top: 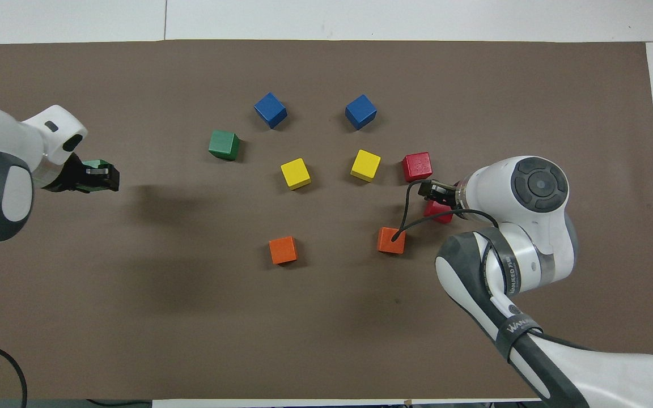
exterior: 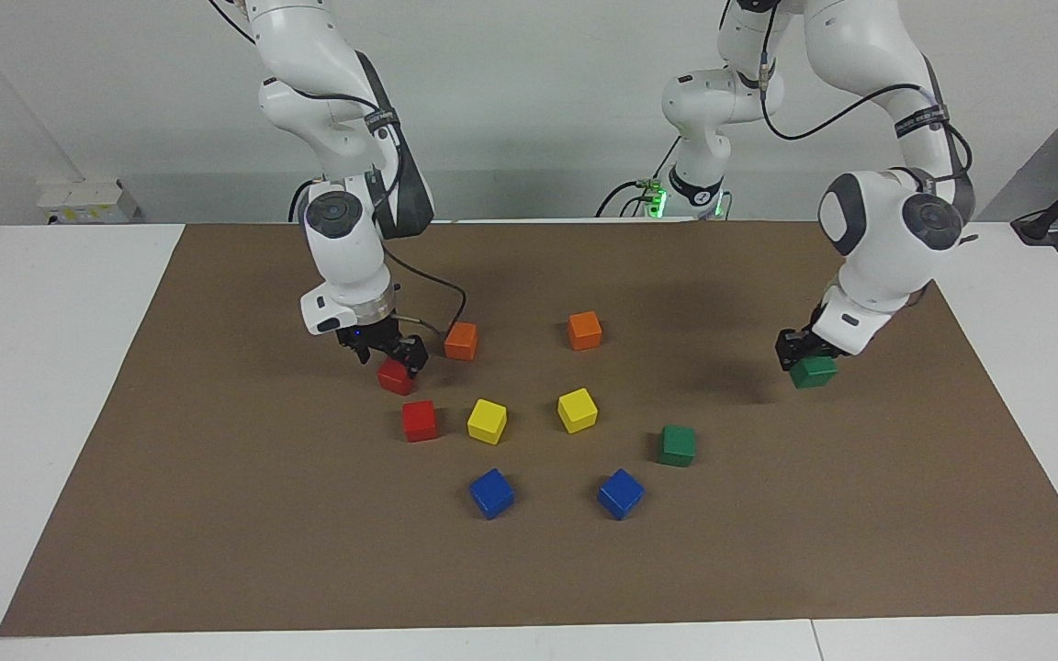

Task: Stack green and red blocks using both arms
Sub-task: 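Carry the green cube outward while the right gripper grasps the red cube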

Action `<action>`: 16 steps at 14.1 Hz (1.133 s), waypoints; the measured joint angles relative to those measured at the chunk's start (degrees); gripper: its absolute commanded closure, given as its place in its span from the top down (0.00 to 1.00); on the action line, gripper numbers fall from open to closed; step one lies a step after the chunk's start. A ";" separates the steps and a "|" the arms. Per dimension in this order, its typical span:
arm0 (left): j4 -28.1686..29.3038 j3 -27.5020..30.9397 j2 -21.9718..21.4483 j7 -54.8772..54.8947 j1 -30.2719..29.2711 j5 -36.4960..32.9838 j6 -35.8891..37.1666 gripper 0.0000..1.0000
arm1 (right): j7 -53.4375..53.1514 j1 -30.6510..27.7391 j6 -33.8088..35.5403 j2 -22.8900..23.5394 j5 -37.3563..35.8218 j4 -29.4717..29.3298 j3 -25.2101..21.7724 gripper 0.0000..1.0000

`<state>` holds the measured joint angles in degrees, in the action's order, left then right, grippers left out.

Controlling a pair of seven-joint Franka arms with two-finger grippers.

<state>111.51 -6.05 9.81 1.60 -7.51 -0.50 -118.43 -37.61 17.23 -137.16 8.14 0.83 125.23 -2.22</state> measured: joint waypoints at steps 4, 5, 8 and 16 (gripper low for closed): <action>3.80 0.05 -0.31 8.66 -6.72 0.08 -2.93 0.00 | 0.00 0.11 -0.19 0.28 0.00 0.30 0.00 1.00; 5.57 0.06 -0.38 10.34 -7.74 0.09 -4.90 0.00 | 0.00 0.17 -0.50 0.56 0.00 0.39 0.00 1.00; 9.67 0.05 -0.44 12.62 -9.00 0.09 -9.45 0.00 | 0.00 0.25 -1.30 1.51 0.00 0.64 0.00 1.00; 12.45 -0.31 -0.37 12.81 -9.01 0.10 -13.44 0.00 | 0.02 0.30 -1.32 2.39 0.00 0.68 0.00 0.33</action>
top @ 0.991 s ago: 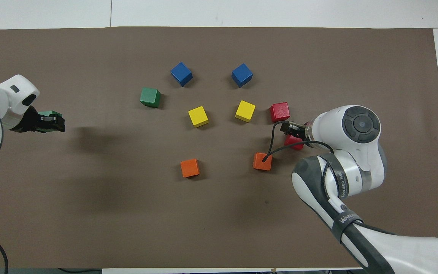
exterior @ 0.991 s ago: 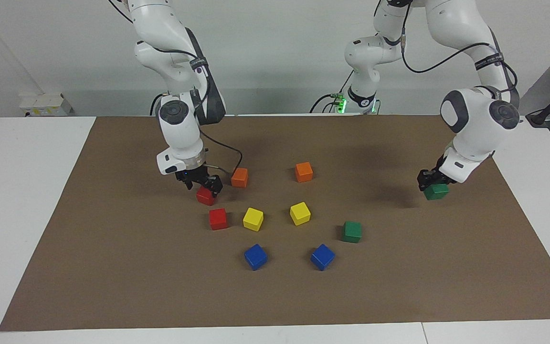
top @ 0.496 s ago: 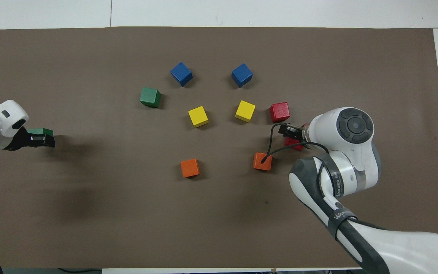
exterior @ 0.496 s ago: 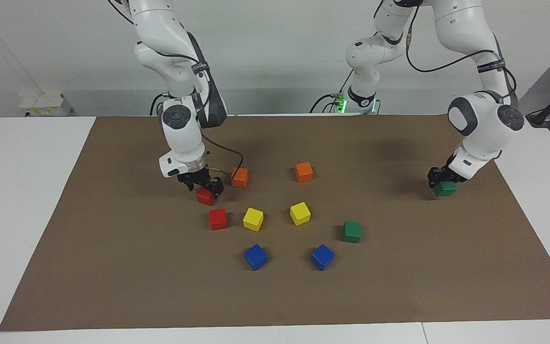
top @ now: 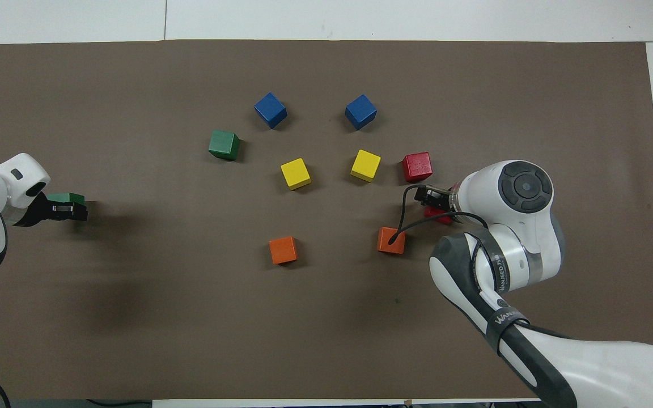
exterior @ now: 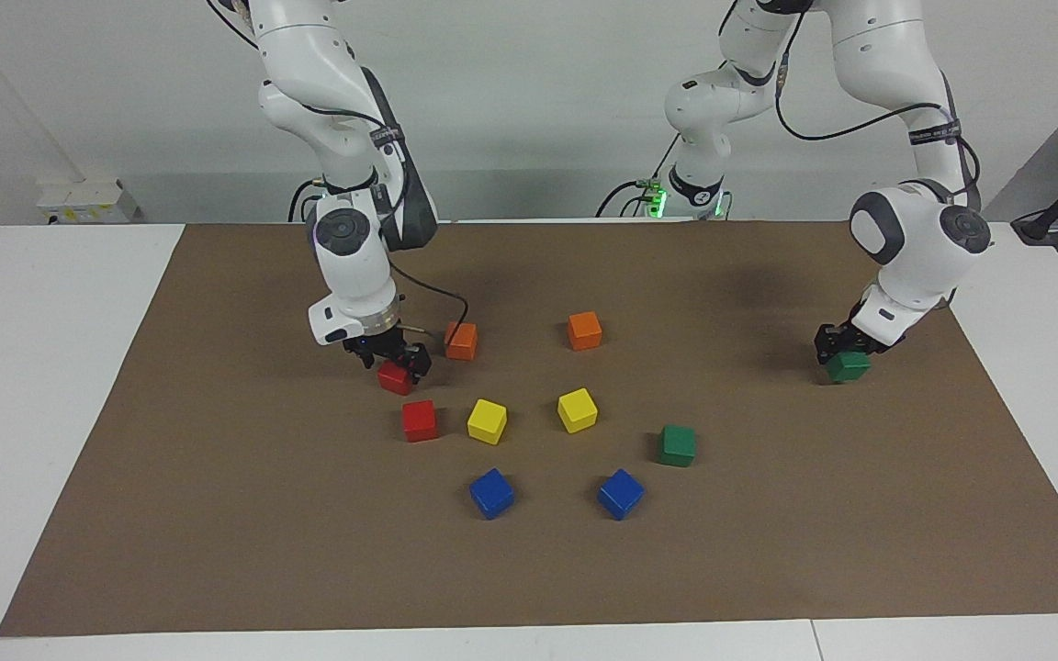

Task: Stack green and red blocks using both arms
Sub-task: 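Carry the green cube outward while the right gripper grasps the red cube, then set the green cube down while the right gripper sets the red cube down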

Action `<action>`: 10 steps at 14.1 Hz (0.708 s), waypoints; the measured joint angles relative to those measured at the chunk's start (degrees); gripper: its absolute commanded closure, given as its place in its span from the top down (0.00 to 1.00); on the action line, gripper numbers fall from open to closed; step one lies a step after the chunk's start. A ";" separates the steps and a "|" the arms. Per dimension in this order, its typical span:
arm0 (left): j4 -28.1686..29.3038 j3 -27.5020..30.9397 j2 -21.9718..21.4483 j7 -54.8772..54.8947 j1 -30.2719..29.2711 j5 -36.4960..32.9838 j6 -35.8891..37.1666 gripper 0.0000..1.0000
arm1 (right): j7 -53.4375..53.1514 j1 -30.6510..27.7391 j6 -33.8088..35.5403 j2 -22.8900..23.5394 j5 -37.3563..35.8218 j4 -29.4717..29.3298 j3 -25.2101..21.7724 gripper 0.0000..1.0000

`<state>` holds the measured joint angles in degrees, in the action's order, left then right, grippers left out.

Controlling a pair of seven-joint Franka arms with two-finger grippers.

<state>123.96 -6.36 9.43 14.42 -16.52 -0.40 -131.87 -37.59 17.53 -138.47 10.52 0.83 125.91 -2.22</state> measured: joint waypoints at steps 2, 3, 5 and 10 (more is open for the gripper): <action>0.77 0.01 0.25 0.00 -0.01 0.00 -1.48 0.00 | 1.25 0.00 0.00 0.00 -0.01 0.00 0.00 0.00; 1.20 0.02 0.39 0.00 -0.01 0.00 -2.19 0.00 | 2.34 0.00 0.00 0.00 -0.01 0.01 -0.02 0.00; 1.68 0.02 0.69 0.00 -0.05 0.00 -2.91 0.00 | 3.88 -0.01 0.02 0.00 -0.01 -0.01 -0.04 0.00; 1.74 0.02 1.19 0.00 -0.10 0.00 -3.73 0.00 | 22.02 -6.44 7.37 -0.12 -0.02 -6.52 -0.56 0.00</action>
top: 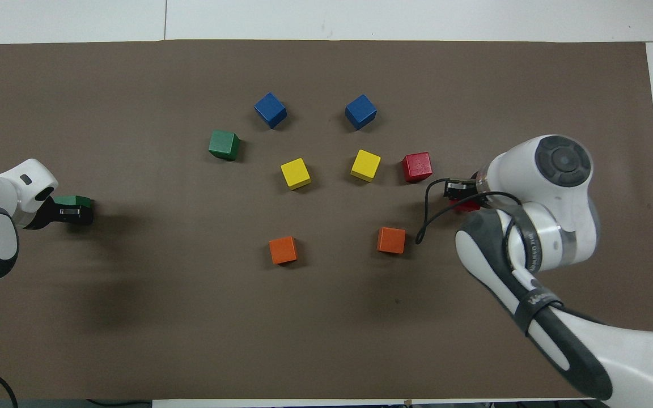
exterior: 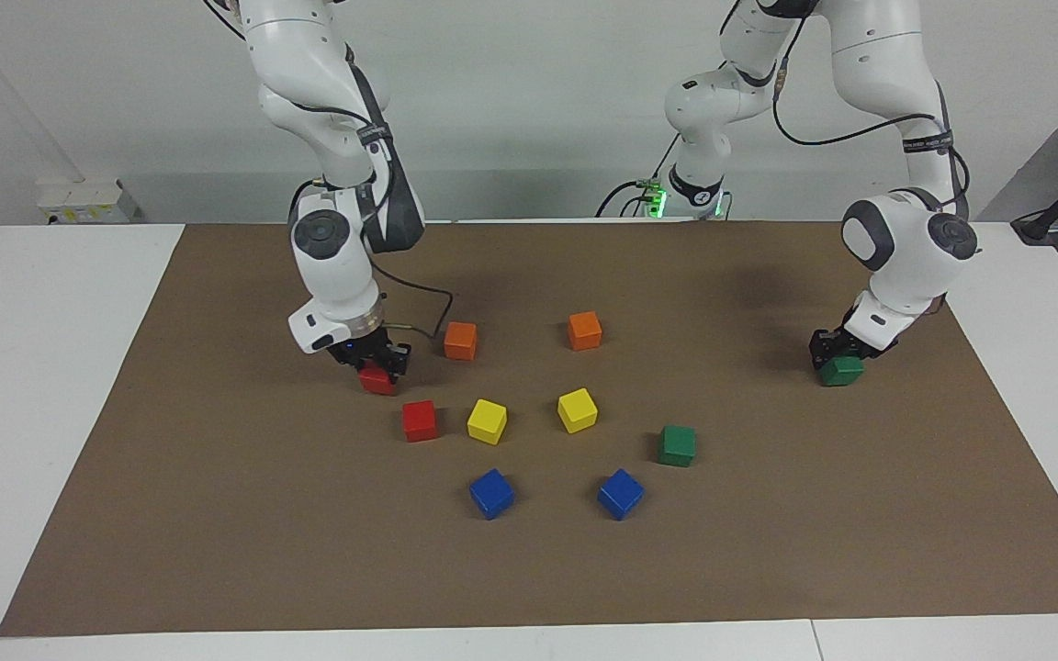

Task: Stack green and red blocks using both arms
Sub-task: 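Set the green cube down while the right gripper sets the red cube down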

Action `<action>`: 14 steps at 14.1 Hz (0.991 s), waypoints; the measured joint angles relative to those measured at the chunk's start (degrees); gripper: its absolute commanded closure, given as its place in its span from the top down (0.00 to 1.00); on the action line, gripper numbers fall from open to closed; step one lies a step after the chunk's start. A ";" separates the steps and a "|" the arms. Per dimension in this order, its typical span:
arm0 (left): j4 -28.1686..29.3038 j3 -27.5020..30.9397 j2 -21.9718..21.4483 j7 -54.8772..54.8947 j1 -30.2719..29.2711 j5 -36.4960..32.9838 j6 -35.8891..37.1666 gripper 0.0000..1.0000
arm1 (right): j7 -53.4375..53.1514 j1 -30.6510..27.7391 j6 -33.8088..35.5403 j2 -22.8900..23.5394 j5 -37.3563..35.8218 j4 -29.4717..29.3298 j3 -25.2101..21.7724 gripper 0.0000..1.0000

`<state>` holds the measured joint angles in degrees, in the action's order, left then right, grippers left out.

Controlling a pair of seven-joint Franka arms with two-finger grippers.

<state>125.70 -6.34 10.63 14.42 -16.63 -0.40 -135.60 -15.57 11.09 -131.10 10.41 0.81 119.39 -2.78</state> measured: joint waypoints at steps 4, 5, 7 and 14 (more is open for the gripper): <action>0.00 0.00 0.06 0.01 0.00 0.00 -0.23 0.28 | 20.35 -11.23 1.44 0.22 0.01 -4.04 -0.31 0.00; 0.00 0.00 0.06 0.04 0.00 0.00 -0.30 0.99 | 23.15 -13.20 1.44 0.40 0.02 -4.04 -0.34 0.00; 0.00 0.00 0.06 0.37 0.00 0.00 -0.38 1.00 | 25.66 -15.31 1.37 0.85 0.01 -4.05 -0.37 0.00; -0.25 0.00 0.05 1.10 0.00 0.00 -0.47 1.00 | 26.22 -15.17 0.42 3.80 -0.09 -4.20 0.06 0.00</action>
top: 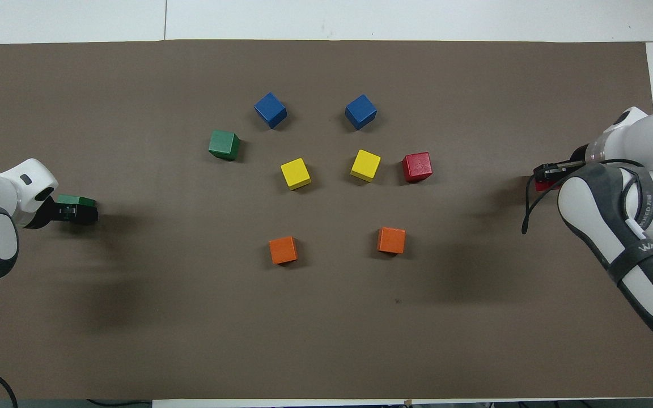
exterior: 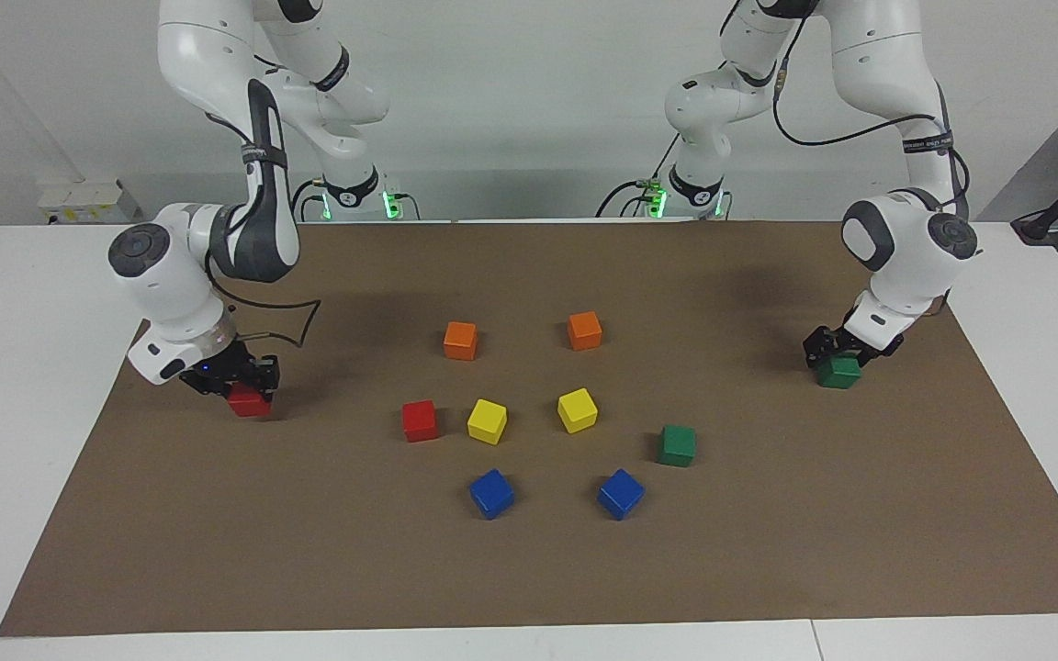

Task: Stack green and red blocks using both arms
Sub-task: 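Set the green cube down while the right gripper sets the red cube down, then reach the left gripper to the farther green cube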

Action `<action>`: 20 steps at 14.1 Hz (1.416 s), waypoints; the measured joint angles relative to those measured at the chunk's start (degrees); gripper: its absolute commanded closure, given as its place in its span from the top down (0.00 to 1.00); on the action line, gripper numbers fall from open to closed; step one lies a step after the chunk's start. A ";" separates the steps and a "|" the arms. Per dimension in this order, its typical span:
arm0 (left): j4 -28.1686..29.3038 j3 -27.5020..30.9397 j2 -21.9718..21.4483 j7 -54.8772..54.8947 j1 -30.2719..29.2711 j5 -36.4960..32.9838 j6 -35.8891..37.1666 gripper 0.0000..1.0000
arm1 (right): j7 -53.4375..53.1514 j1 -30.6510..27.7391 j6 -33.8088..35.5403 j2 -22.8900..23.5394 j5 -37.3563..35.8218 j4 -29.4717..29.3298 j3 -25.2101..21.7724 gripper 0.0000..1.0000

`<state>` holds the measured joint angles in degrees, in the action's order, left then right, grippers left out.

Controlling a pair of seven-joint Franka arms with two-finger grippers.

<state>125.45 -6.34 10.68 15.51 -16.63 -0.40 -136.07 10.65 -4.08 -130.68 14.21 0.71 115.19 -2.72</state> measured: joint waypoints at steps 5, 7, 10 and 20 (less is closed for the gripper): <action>-9.98 -0.74 -0.20 0.28 0.63 0.03 9.30 1.00 | 0.15 0.29 0.00 1.72 -0.03 -0.87 0.24 0.00; -16.26 -0.92 -0.14 0.22 2.91 1.10 14.04 1.00 | 0.18 0.29 0.00 2.39 -0.03 -1.09 0.24 0.00; -23.20 -1.04 1.02 -1.62 7.67 4.01 17.54 1.00 | 0.33 0.31 -1.05 3.36 -0.05 -1.17 0.24 0.00; -32.84 -0.98 14.19 -13.65 26.18 3.13 13.17 1.00 | 1.98 0.67 -3.77 3.81 -0.09 -0.48 0.24 0.95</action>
<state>92.62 -7.32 24.87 1.87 9.55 2.73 -122.89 12.63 -3.41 -134.45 18.03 0.63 114.71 -2.48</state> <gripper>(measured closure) 0.000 0.445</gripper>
